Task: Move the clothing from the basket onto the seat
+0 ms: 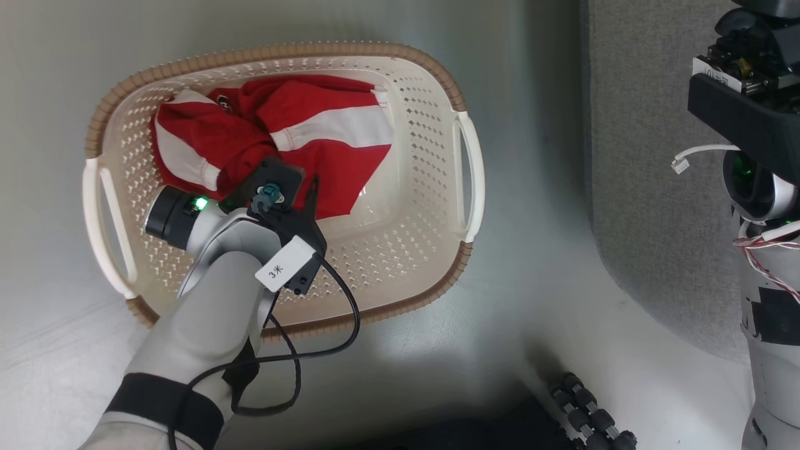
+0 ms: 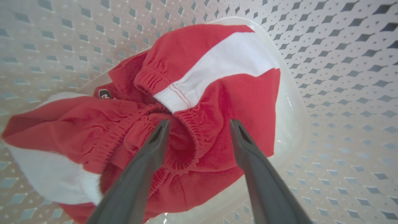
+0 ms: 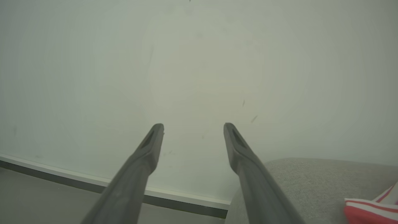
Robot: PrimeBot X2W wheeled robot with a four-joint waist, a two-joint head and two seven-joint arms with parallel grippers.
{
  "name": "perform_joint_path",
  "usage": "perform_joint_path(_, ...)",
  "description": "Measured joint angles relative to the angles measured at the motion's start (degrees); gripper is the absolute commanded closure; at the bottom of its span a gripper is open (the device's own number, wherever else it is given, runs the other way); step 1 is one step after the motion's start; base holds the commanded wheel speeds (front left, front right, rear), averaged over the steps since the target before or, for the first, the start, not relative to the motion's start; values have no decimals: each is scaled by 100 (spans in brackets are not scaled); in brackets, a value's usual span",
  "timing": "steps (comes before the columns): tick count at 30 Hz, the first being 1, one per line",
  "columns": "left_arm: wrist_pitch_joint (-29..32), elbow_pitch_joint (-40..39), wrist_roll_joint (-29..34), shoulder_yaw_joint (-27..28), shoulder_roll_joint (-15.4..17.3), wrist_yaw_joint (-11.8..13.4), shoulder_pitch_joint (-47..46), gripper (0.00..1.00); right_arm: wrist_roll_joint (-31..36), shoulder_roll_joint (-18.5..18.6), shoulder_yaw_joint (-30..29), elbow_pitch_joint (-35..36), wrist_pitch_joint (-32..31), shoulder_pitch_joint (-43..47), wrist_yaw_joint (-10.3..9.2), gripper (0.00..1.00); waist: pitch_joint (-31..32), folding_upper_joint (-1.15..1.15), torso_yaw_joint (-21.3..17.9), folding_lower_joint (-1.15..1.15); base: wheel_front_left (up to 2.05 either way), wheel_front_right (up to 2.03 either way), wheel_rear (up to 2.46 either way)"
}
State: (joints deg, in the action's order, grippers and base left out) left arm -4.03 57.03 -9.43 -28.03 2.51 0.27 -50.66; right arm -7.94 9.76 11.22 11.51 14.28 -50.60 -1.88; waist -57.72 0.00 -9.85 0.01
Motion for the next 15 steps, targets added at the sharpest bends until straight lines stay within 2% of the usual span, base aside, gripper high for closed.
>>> perform_joint_path(11,140,485,49,-15,1,178,-254,0,52,-27,91,69,22,-44,38,0,-126,0,-196,0,0,0,0)
perform_joint_path(12,141,526,53,-21,1,177,-283,21,52,-23,82,68,25,-44,38,0,-136,0,-209,0,0,0,0)
perform_joint_path(14,141,577,54,-34,1,176,-311,83,52,-22,77,54,26,-44,38,0,-147,0,-225,0,0,0,0)
perform_joint_path(15,140,594,60,-58,2,172,-318,100,52,-22,75,41,27,-44,38,0,-149,0,-232,0,0,0,0)
